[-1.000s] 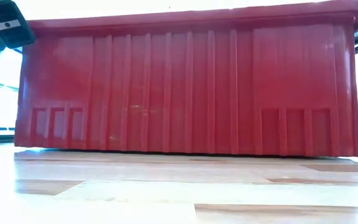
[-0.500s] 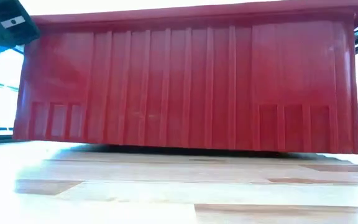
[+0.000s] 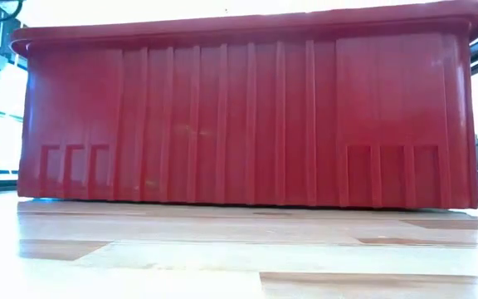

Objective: Pick and place slides into bin
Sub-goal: Return to Home Position

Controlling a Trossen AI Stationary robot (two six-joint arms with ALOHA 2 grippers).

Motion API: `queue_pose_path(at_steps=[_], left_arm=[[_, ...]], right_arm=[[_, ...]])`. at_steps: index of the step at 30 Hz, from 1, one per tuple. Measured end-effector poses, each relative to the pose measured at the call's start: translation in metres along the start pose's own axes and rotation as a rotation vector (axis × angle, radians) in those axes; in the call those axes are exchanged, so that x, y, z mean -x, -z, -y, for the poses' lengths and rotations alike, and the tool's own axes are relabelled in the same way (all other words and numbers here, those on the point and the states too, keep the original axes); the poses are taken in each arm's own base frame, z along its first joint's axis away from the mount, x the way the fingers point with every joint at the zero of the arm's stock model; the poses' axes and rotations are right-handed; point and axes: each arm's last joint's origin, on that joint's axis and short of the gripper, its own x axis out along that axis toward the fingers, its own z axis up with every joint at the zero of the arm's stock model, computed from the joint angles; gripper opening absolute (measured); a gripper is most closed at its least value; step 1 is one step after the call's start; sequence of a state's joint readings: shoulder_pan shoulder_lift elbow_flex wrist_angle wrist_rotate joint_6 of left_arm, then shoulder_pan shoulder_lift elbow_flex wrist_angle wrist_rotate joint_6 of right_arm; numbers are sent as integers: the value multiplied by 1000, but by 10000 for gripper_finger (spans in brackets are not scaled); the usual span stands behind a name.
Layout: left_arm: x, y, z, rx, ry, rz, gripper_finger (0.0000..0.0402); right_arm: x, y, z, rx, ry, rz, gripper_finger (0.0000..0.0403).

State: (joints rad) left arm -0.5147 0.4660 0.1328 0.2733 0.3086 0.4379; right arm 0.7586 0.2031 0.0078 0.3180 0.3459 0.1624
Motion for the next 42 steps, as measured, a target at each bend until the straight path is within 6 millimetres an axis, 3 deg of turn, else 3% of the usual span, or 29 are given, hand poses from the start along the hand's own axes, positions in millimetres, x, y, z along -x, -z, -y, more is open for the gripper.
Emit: queue_pose_path(at_steps=[3, 6, 13, 18, 25, 33, 38, 42], left_arm=[[-6, -10, -1, 1, 31, 3, 172], [-11, -13, -5, -4, -50, -66, 172], [-10, -19, -26, -6, -556, -290, 172], [-4, -36, -37, -13, -749, -314, 172], [23, -45, -43, 202, -1152, -335, 172], [29, -53, -39, 237, -919, -186, 172], [33, -49, -47, 241, -985, -202, 172], [34, -46, -61, 231, -936, -156, 172]], right_arm=[[0, 0, 0, 27, 1, 0, 99], [0, -2, 0, 54, 3, 4, 99], [0, -37, -4, 237, 51, 111, 99], [2, -53, -2, 258, 216, 124, 99], [4, -71, -2, 258, 295, 153, 99], [3, -65, -2, 174, 219, 108, 99], [8, -70, 6, 177, 273, 150, 99], [15, -75, 10, 201, 241, 199, 99]])
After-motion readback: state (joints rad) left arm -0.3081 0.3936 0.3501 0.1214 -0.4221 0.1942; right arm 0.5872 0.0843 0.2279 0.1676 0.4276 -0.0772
